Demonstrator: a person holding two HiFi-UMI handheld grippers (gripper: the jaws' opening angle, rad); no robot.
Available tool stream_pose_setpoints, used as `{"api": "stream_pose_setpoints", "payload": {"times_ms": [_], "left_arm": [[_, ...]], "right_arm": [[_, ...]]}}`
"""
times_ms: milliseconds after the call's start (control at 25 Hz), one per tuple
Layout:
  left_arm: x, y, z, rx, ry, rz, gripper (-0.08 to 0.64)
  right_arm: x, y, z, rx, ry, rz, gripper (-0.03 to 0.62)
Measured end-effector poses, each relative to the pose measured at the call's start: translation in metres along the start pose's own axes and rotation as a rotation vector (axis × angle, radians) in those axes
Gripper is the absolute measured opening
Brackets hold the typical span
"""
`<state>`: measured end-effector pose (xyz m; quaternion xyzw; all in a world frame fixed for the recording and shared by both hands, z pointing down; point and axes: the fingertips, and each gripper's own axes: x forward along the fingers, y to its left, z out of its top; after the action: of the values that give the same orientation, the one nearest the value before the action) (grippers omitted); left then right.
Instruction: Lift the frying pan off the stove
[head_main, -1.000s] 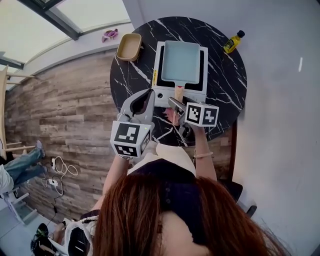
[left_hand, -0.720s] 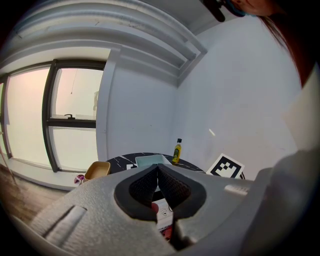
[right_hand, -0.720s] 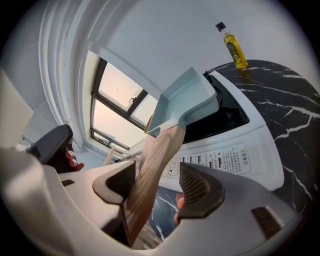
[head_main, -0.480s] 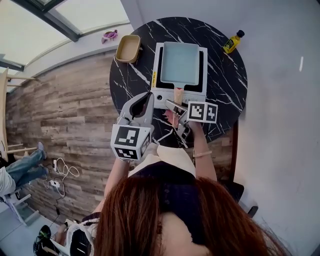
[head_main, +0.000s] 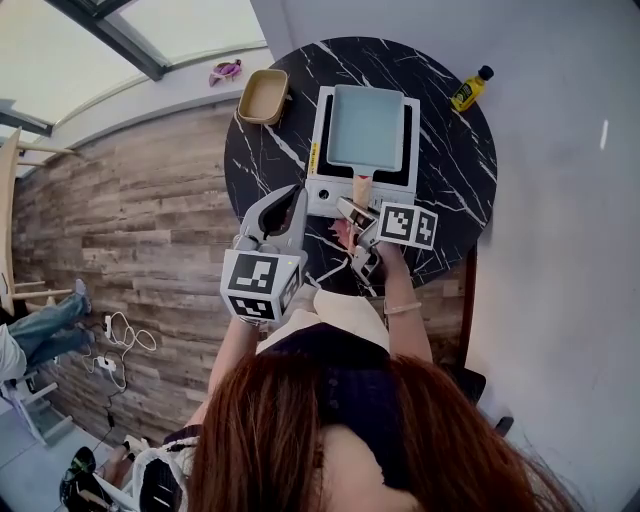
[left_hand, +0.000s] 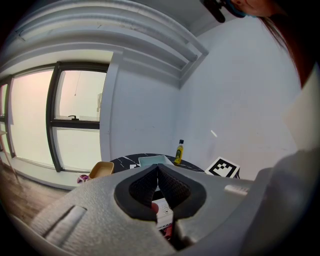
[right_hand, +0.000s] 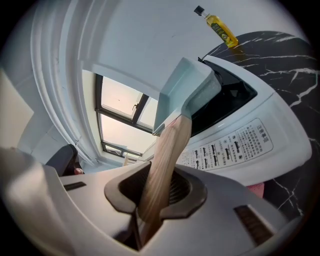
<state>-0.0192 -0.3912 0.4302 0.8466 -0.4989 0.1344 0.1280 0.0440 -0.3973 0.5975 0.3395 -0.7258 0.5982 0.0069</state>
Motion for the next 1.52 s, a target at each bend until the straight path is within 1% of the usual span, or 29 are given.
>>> {"api": "stream_pose_setpoints", "payload": {"times_ms": [160, 320, 520, 680, 920, 1520], "left_arm": [[-0.006, 0.001, -0.001, 0.000, 0.000, 0.003, 0.012], [-0.012, 0.001, 0.001, 0.001, -0.010, 0.009, 0.012], [-0.020, 0.002, 0.004, 0.003, -0.024, 0.016, 0.012], [-0.025, 0.003, 0.004, 0.004, -0.031, 0.019, 0.012], [-0.039, 0.002, 0.007, 0.007, -0.047, 0.014, 0.012], [-0.087, -0.013, 0.007, 0.020, -0.102, -0.028, 0.012]], "right_arm": [[-0.001, 0.000, 0.001, 0.046, -0.031, 0.004, 0.065], [-0.002, 0.000, 0.000, 0.054, -0.032, -0.001, 0.060], [-0.004, 0.003, -0.002, 0.035, -0.027, -0.009, 0.055], [-0.005, 0.010, -0.003, 0.046, -0.034, 0.020, 0.054], [-0.014, 0.025, -0.006, 0.017, -0.048, 0.026, 0.055], [-0.035, 0.057, -0.045, -0.028, -0.063, 0.029, 0.055]]}}
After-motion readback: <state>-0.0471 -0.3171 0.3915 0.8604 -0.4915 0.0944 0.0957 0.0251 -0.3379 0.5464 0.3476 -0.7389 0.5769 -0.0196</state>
